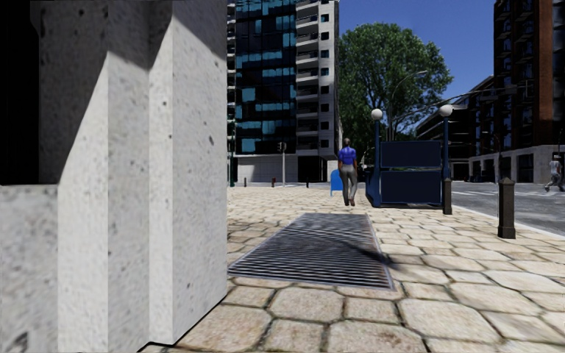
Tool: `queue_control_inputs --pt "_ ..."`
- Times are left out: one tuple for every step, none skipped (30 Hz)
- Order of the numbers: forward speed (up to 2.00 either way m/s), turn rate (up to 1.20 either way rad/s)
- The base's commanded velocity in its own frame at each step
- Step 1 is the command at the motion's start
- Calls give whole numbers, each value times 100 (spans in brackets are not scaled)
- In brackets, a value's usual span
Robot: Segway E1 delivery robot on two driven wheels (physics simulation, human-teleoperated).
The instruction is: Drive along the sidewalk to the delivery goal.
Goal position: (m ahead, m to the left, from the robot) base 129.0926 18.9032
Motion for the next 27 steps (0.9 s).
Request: queue_control_inputs --pt "200 -77" --pt "200 -77" --pt "200 -77" --pt "200 -77" --pt "200 -77" --pt "200 -77" --pt "200 -77" --pt "200 -77" --pt "200 -65" --pt "200 -9" --pt "200 0" --pt "200 0" --pt "200 0" --pt "200 0" --pt "200 0" --pt "200 0" --pt "200 0" --pt "200 0" --pt "200 0" --pt "200 19" --pt "200 35" --pt "200 39" --pt "200 40" --pt "200 40" --pt "200 41" --pt "200 41" --pt "200 41"
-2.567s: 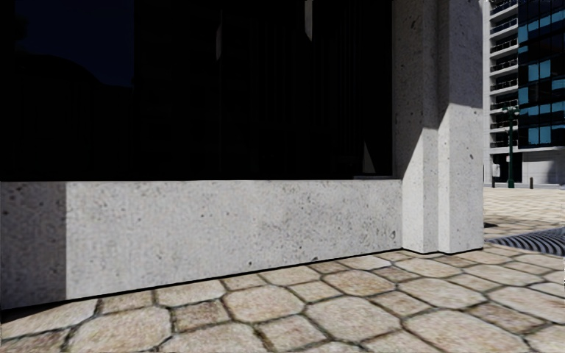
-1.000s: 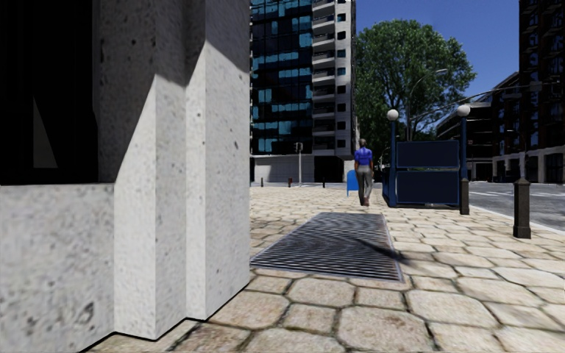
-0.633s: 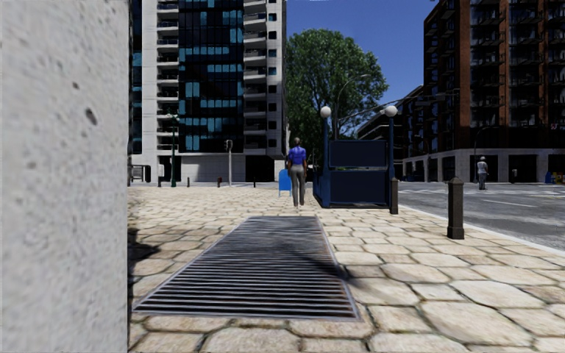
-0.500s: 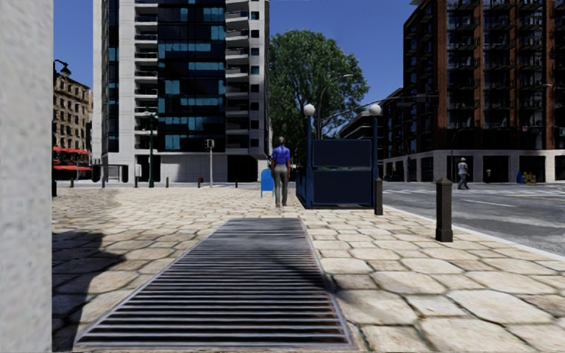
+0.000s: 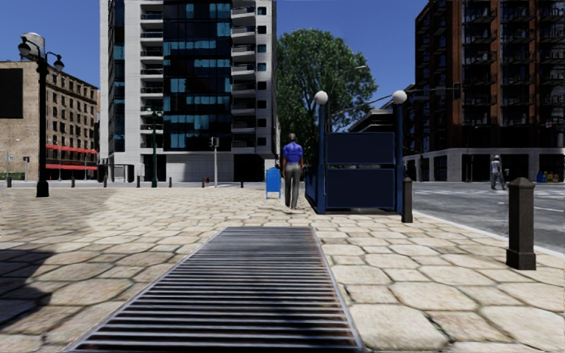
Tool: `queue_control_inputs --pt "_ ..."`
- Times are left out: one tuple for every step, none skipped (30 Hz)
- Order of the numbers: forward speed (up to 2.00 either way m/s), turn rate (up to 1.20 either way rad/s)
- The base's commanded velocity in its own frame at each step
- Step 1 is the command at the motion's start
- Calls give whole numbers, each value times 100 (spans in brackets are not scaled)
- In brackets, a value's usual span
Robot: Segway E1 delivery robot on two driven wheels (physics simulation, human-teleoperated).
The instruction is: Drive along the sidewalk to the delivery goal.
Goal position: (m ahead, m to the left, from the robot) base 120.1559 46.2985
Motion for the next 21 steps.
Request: queue_control_inputs --pt "200 41" --pt "200 41" --pt "200 41" --pt "200 41" --pt "200 41" --pt "200 41" --pt "200 41" --pt "200 41" --pt "200 41" --pt "200 41" --pt "200 41" --pt "200 41" --pt "200 41" --pt "200 41" --pt "200 41" --pt "200 41" --pt "200 41" --pt "200 40" --pt "200 40" --pt "200 40" --pt "200 40"
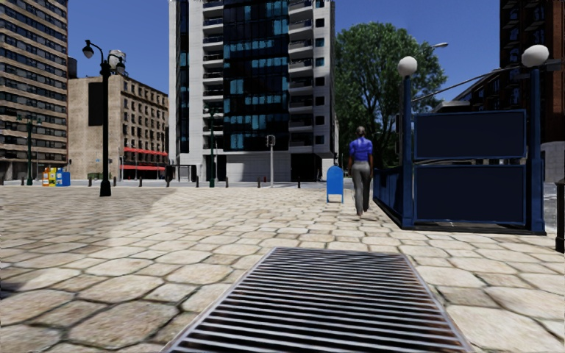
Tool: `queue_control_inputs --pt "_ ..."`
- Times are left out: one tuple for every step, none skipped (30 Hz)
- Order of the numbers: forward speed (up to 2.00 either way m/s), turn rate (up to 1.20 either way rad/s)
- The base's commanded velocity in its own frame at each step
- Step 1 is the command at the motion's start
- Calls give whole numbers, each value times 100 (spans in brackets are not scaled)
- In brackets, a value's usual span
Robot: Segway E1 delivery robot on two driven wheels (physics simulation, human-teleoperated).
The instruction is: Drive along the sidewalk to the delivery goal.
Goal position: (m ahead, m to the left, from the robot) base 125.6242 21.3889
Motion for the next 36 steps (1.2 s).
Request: queue_control_inputs --pt "200 40" --pt "200 40" --pt "200 40" --pt "200 39" --pt "200 39" --pt "200 39" --pt "200 37" --pt "200 32" --pt "200 0" --pt "200 0" --pt "200 0" --pt "200 0" --pt "200 0" --pt "200 0" --pt "200 0" --pt "200 0" --pt "200 0" --pt "200 0" --pt "200 0" --pt "200 0" --pt "200 0" --pt "200 0" --pt "200 0" --pt "200 0" --pt "200 0" --pt "200 0" --pt "200 0" --pt "200 0" --pt "200 0" --pt "200 0" --pt "200 0" --pt "200 0" --pt "200 0" --pt "200 0" --pt "200 0" --pt "200 0"
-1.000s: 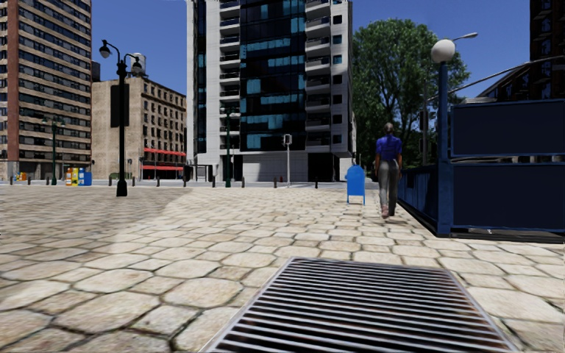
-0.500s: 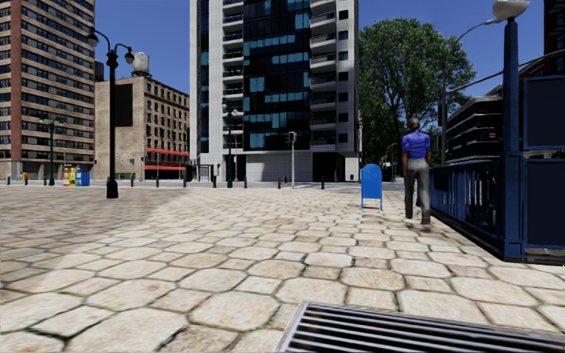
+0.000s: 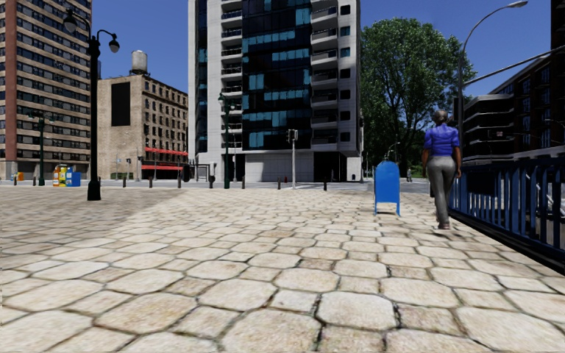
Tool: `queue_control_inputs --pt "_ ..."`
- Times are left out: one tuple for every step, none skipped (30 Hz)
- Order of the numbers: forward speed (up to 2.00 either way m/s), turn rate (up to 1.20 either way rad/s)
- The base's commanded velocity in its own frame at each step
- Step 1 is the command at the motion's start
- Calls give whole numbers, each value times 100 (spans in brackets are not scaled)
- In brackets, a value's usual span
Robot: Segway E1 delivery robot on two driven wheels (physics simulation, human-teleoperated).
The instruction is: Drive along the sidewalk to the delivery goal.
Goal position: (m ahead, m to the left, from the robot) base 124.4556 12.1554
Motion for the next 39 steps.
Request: queue_control_inputs --pt "200 0" --pt "200 0" --pt "200 0" --pt "200 0" --pt "200 0" --pt "200 0" --pt "200 0" --pt "200 0" --pt "200 0" --pt "200 0" --pt "200 0" --pt "200 0" --pt "200 0" --pt "200 0" --pt "200 0" --pt "200 0" --pt "200 0" --pt "200 0" --pt "200 0" --pt "200 0" --pt "200 0" --pt "200 0" --pt "200 0" --pt "200 -1" --pt "200 -2" --pt "200 -10" --pt "200 -19" --pt "200 -23" --pt "200 -24" --pt "200 -24" --pt "200 -24" --pt "200 -24" --pt "200 -24" --pt "200 -25" --pt "200 -25" --pt "200 -25" --pt "200 -25" --pt "200 -25" --pt "200 -25"
